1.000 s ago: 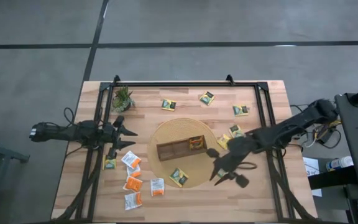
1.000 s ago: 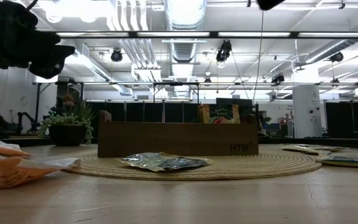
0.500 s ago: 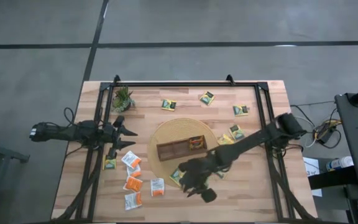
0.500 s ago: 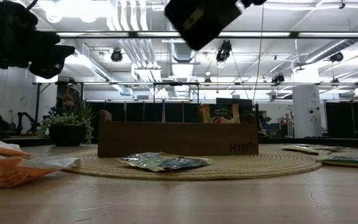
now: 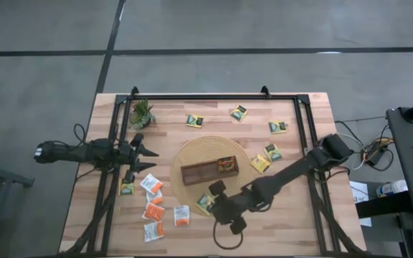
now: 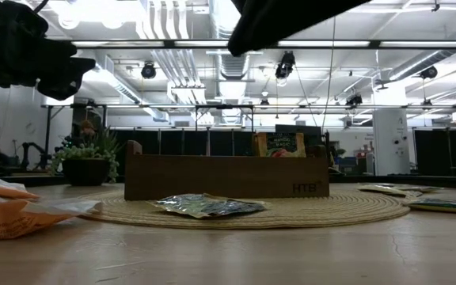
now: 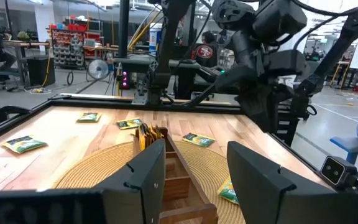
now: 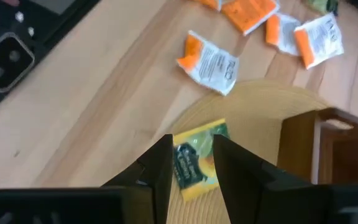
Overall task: Pick & Place Tea
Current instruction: Put the yellow tea bag into the middle section of the wooden organizer
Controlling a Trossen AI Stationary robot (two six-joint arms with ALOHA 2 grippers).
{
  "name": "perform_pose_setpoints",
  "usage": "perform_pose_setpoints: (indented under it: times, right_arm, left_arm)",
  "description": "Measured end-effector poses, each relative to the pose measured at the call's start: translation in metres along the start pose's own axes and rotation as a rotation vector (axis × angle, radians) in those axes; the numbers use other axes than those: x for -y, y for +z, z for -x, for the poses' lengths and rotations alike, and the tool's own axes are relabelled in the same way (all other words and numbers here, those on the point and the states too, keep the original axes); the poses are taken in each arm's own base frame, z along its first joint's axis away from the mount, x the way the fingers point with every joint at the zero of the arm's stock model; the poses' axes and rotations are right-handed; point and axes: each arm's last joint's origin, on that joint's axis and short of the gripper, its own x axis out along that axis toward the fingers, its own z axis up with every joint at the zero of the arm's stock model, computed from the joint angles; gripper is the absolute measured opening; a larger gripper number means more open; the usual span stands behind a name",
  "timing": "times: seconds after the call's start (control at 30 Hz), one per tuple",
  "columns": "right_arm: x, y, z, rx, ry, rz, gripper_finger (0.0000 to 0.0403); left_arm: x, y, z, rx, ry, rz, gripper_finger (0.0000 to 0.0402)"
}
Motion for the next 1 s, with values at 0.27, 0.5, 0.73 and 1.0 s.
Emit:
perform_pose_setpoints:
  times: [0.27, 0.5, 0.73, 1.0]
  right_arm:
    - [0.013, -0.018, -0.007, 0.047, -0.032, -0.009, 0.0111]
    - [0.031, -0.025, -0.011, 0.037, -0.007, -0.052, 0.0111]
    - [0.034, -0.027, -0.013, 0.05, 0.082, -0.107, 0.0111]
    - [0.031, -0.034, -0.019, 0.089, 0.076, -0.063, 0.0111]
  left_arm:
    - [0.0, 0.0, 0.0, 0.0, 0.0, 0.0, 0.0167]
    - [0.0, 0.0, 0.0, -0.001, 0.0, 0.0, 0.0167]
    - [0.0, 0.0, 0.0, -0.001, 0.0, 0.0, 0.0167]
    - [0.0, 0.0, 0.0, -0.002, 0.0, 0.0, 0.0167]
